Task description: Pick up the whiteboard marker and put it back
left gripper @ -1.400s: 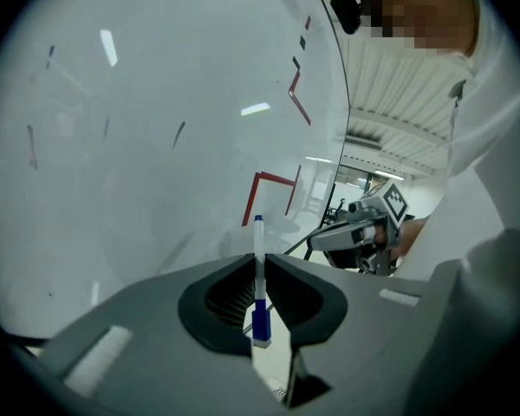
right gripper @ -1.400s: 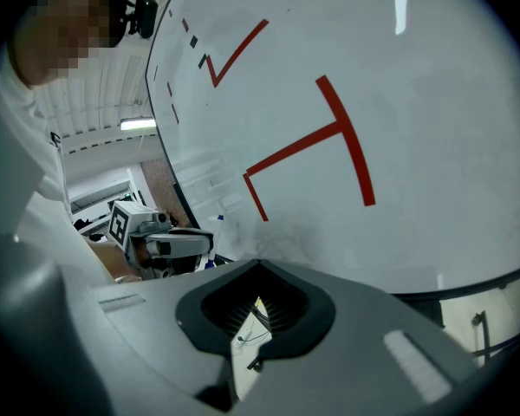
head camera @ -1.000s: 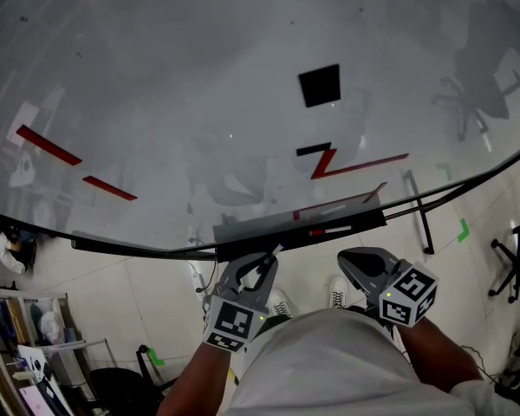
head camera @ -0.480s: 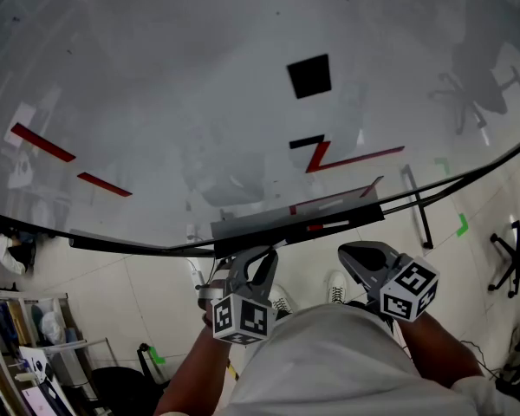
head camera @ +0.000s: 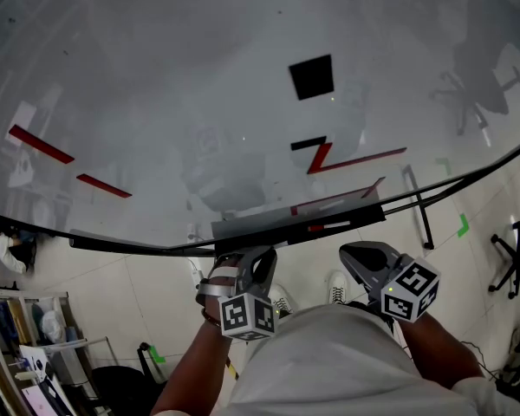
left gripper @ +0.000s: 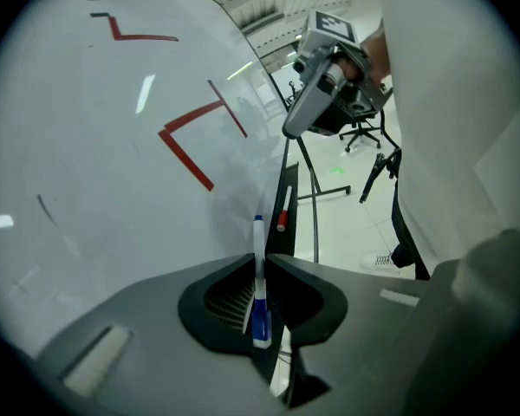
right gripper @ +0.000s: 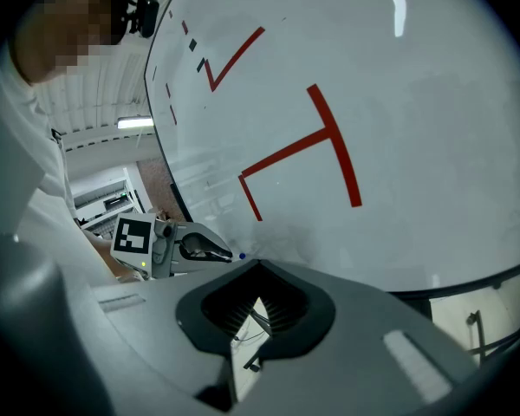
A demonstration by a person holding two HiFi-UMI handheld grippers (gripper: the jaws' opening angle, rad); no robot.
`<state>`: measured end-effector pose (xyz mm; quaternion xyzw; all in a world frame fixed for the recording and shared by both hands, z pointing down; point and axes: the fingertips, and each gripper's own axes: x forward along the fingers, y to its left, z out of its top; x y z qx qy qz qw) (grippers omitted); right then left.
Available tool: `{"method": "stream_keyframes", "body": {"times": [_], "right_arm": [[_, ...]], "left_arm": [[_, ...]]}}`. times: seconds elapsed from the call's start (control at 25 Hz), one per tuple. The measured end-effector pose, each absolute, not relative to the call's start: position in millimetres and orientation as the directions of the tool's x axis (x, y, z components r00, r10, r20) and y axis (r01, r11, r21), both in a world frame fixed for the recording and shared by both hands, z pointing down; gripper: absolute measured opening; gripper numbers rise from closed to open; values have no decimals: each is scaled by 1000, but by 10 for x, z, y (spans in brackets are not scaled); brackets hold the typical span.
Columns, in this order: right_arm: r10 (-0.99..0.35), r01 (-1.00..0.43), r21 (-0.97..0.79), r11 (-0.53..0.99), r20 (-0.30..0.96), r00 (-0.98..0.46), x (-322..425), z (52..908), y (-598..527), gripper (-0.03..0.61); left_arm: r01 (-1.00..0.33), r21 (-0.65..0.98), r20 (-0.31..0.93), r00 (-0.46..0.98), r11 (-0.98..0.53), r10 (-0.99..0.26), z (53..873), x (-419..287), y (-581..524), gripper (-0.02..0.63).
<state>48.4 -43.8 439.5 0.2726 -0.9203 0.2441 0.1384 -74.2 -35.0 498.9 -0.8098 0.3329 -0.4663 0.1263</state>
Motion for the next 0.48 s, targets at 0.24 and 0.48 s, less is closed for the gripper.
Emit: {"method": "stream_keyframes", "body": {"times": [0.24, 0.48], "right_arm": [[-434, -570, -376, 731, 389, -813, 479, 4398, -454, 2], [-441, -577, -373, 727, 391, -808, 501, 4398, -483, 2]], "left_arm": [[-369, -524, 704, 321, -768, -634, 5127, -740, -394, 55], [-348, -512, 725, 315, -785, -612, 5252, -729, -461, 55]]}}
